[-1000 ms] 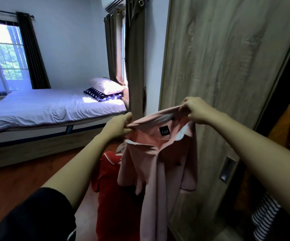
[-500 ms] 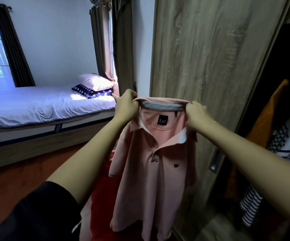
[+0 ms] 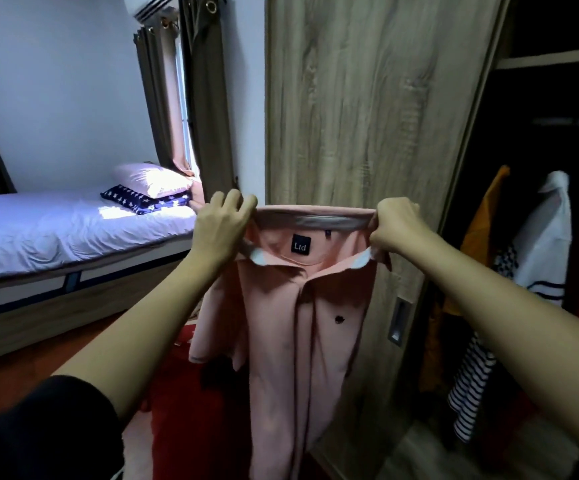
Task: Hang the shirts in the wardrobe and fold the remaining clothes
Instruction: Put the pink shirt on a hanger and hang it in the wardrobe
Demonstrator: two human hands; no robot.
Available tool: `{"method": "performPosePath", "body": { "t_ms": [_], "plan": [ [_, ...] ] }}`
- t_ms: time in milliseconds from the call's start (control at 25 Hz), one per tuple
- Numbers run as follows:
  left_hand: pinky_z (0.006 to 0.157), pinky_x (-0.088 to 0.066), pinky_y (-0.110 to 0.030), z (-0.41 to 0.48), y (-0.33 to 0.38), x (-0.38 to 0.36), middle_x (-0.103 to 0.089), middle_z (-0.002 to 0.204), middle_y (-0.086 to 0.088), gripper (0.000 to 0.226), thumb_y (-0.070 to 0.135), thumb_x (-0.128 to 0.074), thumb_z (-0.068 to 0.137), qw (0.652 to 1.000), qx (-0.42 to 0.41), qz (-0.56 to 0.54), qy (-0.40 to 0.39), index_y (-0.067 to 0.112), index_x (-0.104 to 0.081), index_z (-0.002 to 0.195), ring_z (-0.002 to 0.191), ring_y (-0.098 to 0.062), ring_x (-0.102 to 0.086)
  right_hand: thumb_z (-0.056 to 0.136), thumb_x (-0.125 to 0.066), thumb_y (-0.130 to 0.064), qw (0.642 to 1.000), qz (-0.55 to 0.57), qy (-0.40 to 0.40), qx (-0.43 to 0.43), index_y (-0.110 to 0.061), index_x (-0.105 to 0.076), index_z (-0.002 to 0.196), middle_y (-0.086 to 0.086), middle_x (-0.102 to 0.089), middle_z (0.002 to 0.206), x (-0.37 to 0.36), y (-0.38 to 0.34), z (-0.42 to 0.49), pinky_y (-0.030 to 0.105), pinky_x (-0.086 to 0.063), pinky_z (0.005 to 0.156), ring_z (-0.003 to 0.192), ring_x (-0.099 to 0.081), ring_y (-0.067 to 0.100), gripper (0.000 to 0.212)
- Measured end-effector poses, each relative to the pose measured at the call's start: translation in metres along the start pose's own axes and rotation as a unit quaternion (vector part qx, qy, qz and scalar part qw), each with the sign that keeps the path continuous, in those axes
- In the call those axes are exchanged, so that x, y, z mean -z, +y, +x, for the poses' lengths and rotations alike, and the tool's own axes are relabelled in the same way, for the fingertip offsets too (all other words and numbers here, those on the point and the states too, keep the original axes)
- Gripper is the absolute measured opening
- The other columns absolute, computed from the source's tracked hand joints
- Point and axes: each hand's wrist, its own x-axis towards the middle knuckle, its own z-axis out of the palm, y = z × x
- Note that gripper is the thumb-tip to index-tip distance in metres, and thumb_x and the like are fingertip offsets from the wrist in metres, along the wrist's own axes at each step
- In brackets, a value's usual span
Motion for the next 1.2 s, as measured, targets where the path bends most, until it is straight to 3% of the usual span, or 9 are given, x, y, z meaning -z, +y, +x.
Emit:
{"method": "performPosePath", "body": {
  "t_ms": [160,280,400,480,760,880,960,1120,1200],
  "plan": [
    [0.048,-0.048,-0.036,0.013,0.006,-0.016,-0.059,0.085,-0.015,0.019,0.007,-0.041,0.079,0.974,-0.212,-0.070,0.027,0.007,-0.060,0.076,0.072,-0.027,-0.045,0.062,-0.079,-0.006,0.999,0.021,0.034,-0.031,-0.012,-0.072,0.093,0.007,-0.061,0.105,0.005,0.025,-0.011,0.029,-0.050,0.076,0.101,-0.060,0.030,0.032],
    [0.048,-0.046,-0.035,0.027,0.044,-0.013,-0.060,0.086,-0.011,0.014,0.011,-0.049,0.075,0.992,-0.099,-0.069,-0.032,0.006,-0.061,0.079,0.069,-0.029,-0.053,0.068,-0.071,-0.004,0.996,0.054,0.050,-0.041,-0.029,-0.072,0.097,0.004,-0.064,0.114,0.009,0.042,-0.025,0.032,-0.051,0.083,0.107,-0.060,0.029,0.038],
    [0.056,-0.040,-0.036,0.045,0.096,0.002,-0.054,0.113,-0.009,0.051,0.015,-0.070,0.059,0.985,-0.035,-0.127,-0.115,0.005,-0.056,0.107,0.085,-0.031,-0.054,0.076,-0.061,-0.013,0.989,0.047,0.102,-0.100,-0.022,-0.069,0.109,0.011,-0.065,0.114,0.016,0.075,-0.040,0.033,-0.049,0.084,0.108,-0.060,0.033,0.035],
    [0.064,-0.044,-0.042,0.062,0.124,0.004,-0.049,0.119,-0.011,0.046,0.011,-0.065,0.070,0.957,-0.045,-0.250,-0.141,0.005,-0.053,0.114,0.096,-0.035,-0.052,0.079,-0.058,-0.012,0.978,0.026,0.129,-0.165,-0.015,-0.065,0.116,0.013,-0.064,0.113,0.025,0.107,-0.054,0.034,-0.049,0.083,0.108,-0.059,0.034,0.037],
    [0.063,-0.039,-0.039,0.106,0.211,0.027,-0.064,0.089,-0.017,0.009,0.013,-0.050,0.082,0.920,-0.010,-0.383,-0.088,0.009,-0.051,0.090,0.087,-0.038,-0.052,0.074,-0.054,-0.008,0.963,0.071,0.137,-0.221,-0.022,-0.074,0.085,0.008,-0.068,0.108,0.036,0.188,-0.097,0.035,-0.051,0.089,0.104,-0.061,0.033,0.027],
    [0.060,-0.036,-0.037,0.112,0.238,0.029,-0.055,0.068,-0.015,0.010,0.012,-0.039,0.080,0.830,0.019,-0.545,-0.121,0.018,-0.035,0.085,0.069,-0.040,-0.052,0.077,-0.061,-0.014,0.971,0.053,0.125,-0.198,-0.024,-0.074,0.087,0.003,-0.069,0.107,0.038,0.222,-0.103,0.030,-0.049,0.089,0.103,-0.063,0.027,0.019],
    [0.059,-0.040,-0.036,0.114,0.257,0.026,-0.056,0.062,-0.012,0.008,0.023,-0.034,0.074,0.788,0.024,-0.603,-0.119,0.023,-0.040,0.080,0.066,-0.038,-0.054,0.075,-0.060,-0.002,0.982,0.056,0.114,-0.138,-0.025,-0.073,0.089,0.000,-0.068,0.108,0.044,0.245,-0.108,0.025,-0.046,0.088,0.104,-0.062,0.022,0.029],
    [0.058,-0.047,-0.033,0.135,0.288,0.008,-0.068,0.071,-0.004,0.060,0.070,-0.036,0.071,0.867,-0.133,-0.475,-0.072,0.018,-0.065,0.077,0.070,-0.026,-0.063,0.063,-0.051,0.015,1.000,-0.007,-0.026,-0.013,-0.016,-0.072,0.102,0.002,-0.061,0.111,0.068,0.293,-0.115,0.012,-0.037,0.084,0.107,-0.056,0.017,0.054],
    [0.057,-0.045,-0.030,0.149,0.299,0.004,-0.065,0.065,0.002,0.077,0.087,-0.037,0.064,0.819,-0.190,-0.530,-0.106,0.017,-0.067,0.075,0.061,-0.010,-0.058,0.064,-0.049,0.015,0.999,-0.012,-0.052,-0.012,-0.019,-0.074,0.100,0.001,-0.061,0.110,0.078,0.315,-0.119,0.001,-0.035,0.076,0.100,-0.057,0.011,0.055]
  ]
}}
